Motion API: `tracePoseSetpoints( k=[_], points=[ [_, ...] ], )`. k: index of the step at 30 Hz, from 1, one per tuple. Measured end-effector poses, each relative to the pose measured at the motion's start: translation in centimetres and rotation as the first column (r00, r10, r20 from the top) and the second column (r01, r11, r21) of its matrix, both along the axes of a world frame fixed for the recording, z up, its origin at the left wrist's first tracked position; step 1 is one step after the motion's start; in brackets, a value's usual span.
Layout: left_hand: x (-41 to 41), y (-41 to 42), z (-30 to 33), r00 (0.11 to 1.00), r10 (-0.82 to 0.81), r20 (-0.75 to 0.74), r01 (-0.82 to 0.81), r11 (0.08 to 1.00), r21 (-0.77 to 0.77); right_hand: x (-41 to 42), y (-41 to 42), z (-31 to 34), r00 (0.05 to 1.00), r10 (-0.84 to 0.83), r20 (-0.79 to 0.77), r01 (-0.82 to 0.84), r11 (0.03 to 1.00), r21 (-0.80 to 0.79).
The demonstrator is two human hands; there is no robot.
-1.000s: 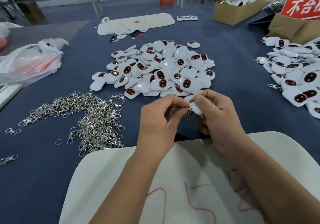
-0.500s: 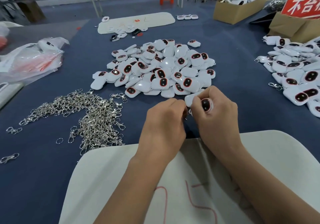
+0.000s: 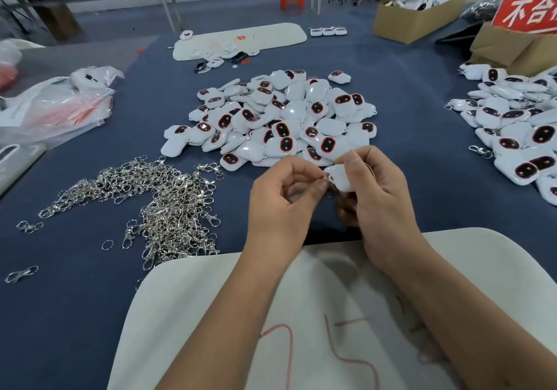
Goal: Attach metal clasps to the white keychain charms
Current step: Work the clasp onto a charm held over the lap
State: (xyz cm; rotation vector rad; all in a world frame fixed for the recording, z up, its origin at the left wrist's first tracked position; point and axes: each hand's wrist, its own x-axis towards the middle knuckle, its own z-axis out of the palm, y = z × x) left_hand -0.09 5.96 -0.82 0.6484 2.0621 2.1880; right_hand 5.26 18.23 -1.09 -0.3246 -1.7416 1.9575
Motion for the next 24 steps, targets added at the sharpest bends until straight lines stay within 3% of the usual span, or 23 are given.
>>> tracePoseSetpoints(
  k=[6, 10, 14, 19, 24],
  points=[
    [-0.1, 0.1, -0.2, 0.992, 0.056, 0.117, -0.07, 0.991, 0.116, -0.2, 0.1, -0.3, 0.994, 0.104, -0.021, -0.104, 0.994, -0.017],
    [-0.2, -0.1, -0.2, 0.986, 0.116, 0.119, -0.129, 0.986, 0.108, -0.1, 0.2, -0.3, 0.973, 0.223, -0.051, -0.227, 0.969, -0.098],
    [-0.3, -0.3, -0.1, 0.98, 0.165, 0.112, -0.173, 0.982, 0.069, 0.0, 0.4, -0.5, 0.968, 0.248, -0.042, -0.25, 0.966, -0.06],
    [-0.1, -0.9, 0.1, 0.942, 0.209, -0.264, -0.266, 0.942, -0.203, 0.1, 0.1, -0.4, 0.975, 0.217, -0.057, -0.214, 0.975, 0.056],
    [-0.4, -1.2, 0.5, 0.779, 0.102, -0.618, -0.426, 0.81, -0.403, 0.3, -0.3, -0.6, 0.981, 0.183, -0.057, -0.168, 0.966, 0.197]
  ],
)
